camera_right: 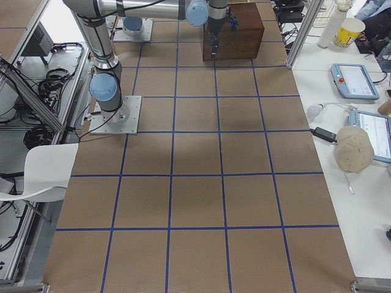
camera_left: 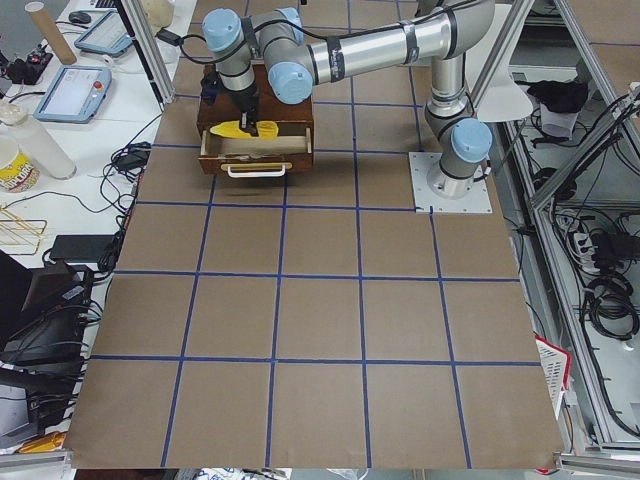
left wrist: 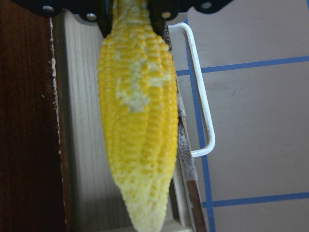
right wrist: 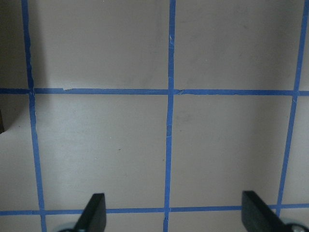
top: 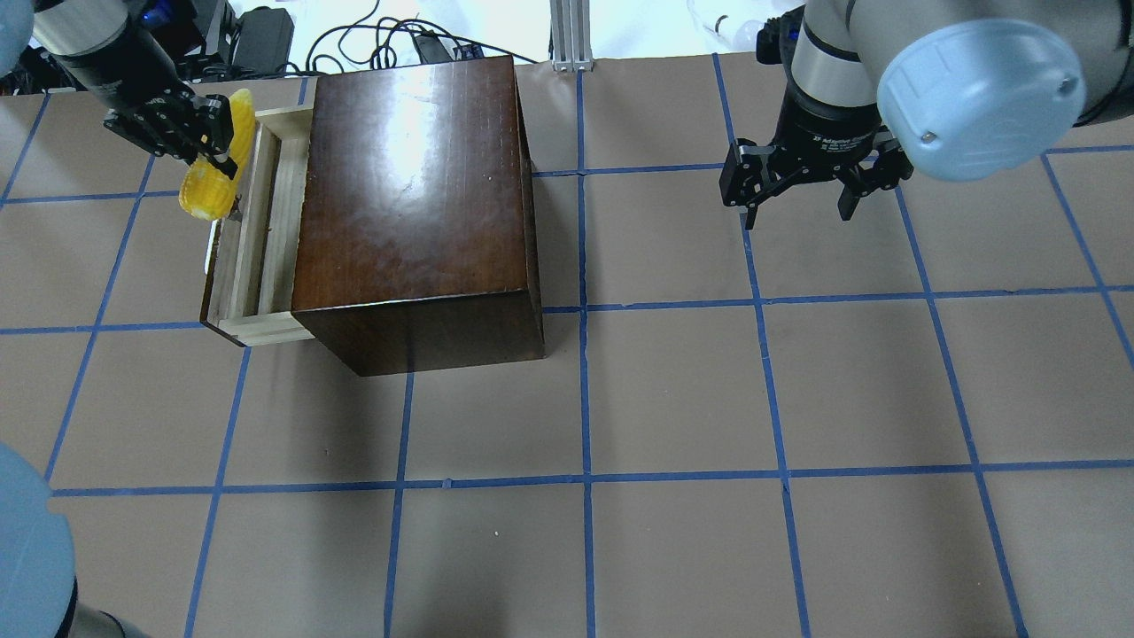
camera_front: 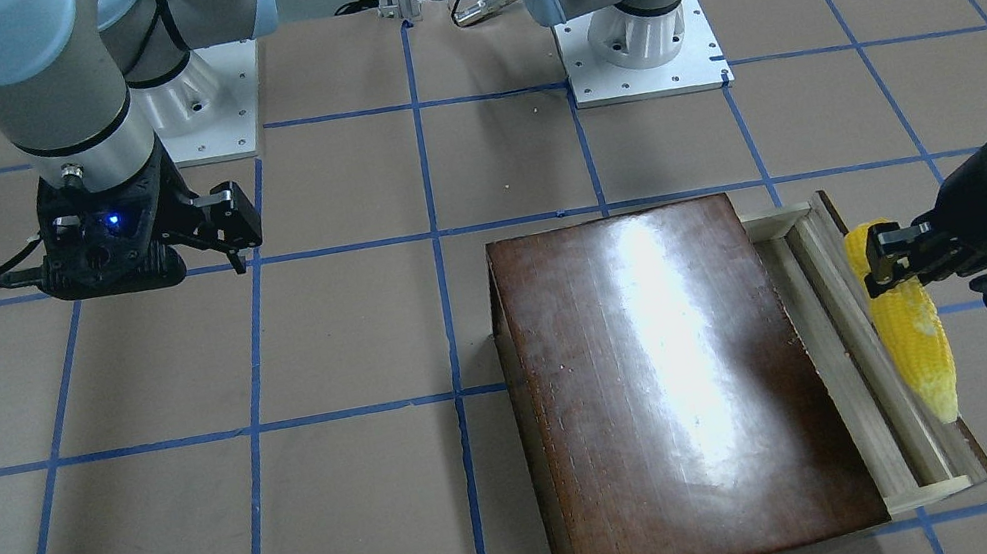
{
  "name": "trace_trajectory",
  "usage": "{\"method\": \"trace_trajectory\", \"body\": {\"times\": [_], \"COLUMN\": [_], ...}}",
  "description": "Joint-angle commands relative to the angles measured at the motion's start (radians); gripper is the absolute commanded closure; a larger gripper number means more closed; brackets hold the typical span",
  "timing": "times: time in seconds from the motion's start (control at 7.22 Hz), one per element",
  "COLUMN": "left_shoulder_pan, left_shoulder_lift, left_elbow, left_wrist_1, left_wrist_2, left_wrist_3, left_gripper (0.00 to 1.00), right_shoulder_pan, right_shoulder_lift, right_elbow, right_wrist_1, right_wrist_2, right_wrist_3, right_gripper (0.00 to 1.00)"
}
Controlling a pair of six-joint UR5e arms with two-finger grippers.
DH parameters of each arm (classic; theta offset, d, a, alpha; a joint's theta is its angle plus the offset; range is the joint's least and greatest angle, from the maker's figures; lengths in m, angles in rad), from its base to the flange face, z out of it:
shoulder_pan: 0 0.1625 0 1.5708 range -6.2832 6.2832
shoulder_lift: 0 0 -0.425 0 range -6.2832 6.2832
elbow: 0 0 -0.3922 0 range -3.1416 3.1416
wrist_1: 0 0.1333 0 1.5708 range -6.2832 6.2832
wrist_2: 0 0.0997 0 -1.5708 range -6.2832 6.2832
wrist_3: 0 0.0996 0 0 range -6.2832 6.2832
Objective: Open drawer and put corn inside
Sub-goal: 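Carry the corn with the left gripper over the open drawer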
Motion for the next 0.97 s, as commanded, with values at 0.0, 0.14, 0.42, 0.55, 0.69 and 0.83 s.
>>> {"method": "trace_trajectory", "body": {"times": [0.0, 0.14, 0.42, 0.55, 0.69, 0.83], "left_shoulder_pan": [-0.001, -0.001, -0.001, -0.001, -0.001, -0.001], "left_shoulder_lift": [-0.025, -0.041, -0.059, -0.067, -0.076, -0.087], "left_elbow": [-0.022, -0.026, -0.046, -0.054, -0.055, -0.055], "left_wrist_1": [0.03, 0.03, 0.052, 0.056, 0.072, 0.082], "left_wrist_2": [-0.015, -0.044, -0.046, -0.047, -0.076, -0.081], "left_wrist_3": [-0.008, -0.014, -0.025, -0.03, -0.039, -0.045], "left_gripper": [1.0, 1.0, 1.0, 1.0, 1.0, 1.0], "right_shoulder_pan": [0.0, 0.0, 0.0, 0.0, 0.0, 0.0], "right_shoulder_lift": [0.0, -0.001, 0.0, 0.0, 0.0, 0.0], "right_elbow": [0.0, 0.0, 0.0, 0.0, 0.0, 0.0], "right_wrist_1": [-0.002, 0.0, 0.0, -0.002, 0.0, 0.0], "right_wrist_2": [-0.001, -0.001, -0.001, -0.001, -0.003, -0.003], "right_wrist_3": [0.0, 0.0, 0.0, 0.0, 0.0, 0.0], "right_gripper": [0.0, 0.0, 0.0, 0.0, 0.0, 0.0]}}
